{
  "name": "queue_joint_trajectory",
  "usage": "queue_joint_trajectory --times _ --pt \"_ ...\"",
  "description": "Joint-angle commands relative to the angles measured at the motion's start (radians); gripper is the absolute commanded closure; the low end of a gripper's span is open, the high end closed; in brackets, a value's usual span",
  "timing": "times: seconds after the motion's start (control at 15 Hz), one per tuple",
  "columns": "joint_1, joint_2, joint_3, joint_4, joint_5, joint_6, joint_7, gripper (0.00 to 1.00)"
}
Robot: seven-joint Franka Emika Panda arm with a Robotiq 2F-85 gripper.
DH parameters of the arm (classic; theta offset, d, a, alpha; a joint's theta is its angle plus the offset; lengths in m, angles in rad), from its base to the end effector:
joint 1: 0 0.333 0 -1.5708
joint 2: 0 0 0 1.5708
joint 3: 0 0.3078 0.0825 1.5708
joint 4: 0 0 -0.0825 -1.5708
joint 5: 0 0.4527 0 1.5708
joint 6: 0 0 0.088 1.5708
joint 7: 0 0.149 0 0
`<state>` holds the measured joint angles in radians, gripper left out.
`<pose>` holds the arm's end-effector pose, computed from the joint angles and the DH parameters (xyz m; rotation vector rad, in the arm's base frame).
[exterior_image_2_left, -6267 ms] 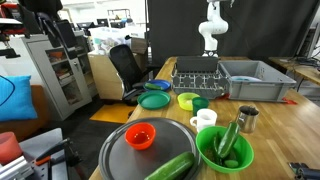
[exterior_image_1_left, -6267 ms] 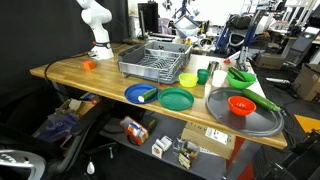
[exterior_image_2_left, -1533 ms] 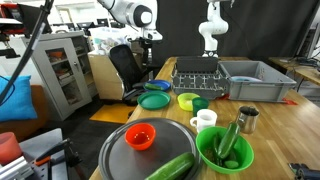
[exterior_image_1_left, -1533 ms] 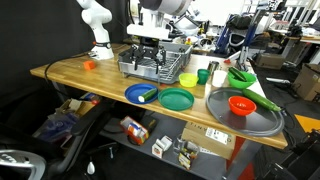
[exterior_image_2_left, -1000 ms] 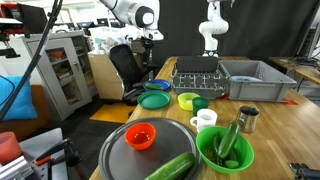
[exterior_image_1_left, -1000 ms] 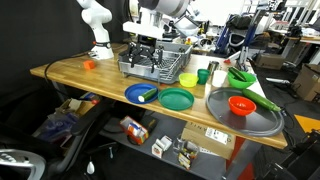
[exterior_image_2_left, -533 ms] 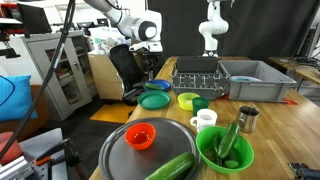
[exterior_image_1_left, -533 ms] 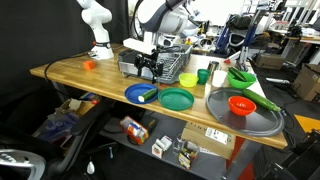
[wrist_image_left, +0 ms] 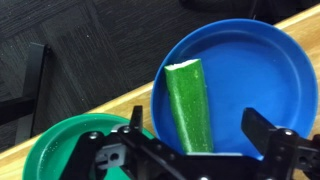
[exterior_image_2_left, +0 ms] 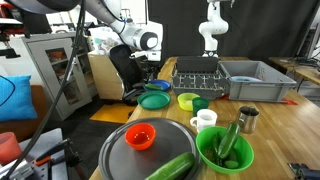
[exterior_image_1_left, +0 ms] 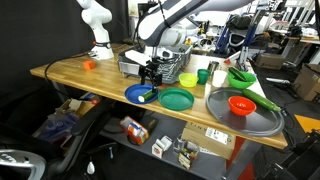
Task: Put the zucchini on the blue plate in the green bowl
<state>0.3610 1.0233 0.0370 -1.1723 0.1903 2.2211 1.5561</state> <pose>0.7480 0.3209 0.0799 -2.4056 1.8096 0.2088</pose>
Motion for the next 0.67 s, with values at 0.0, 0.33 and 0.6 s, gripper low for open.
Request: queue_joint_trajectory --times 0.0,0.33,0.6 --pt "-0.005 0.048 0.0 0.061 -0.015 -0.017 0.032 0.0" --pt "-0.009 0.093 0.005 0.106 -0.015 -0.02 0.025 0.0" --pt "-0.008 0.121 0.004 0.135 -0.018 -0.018 0.024 0.4"
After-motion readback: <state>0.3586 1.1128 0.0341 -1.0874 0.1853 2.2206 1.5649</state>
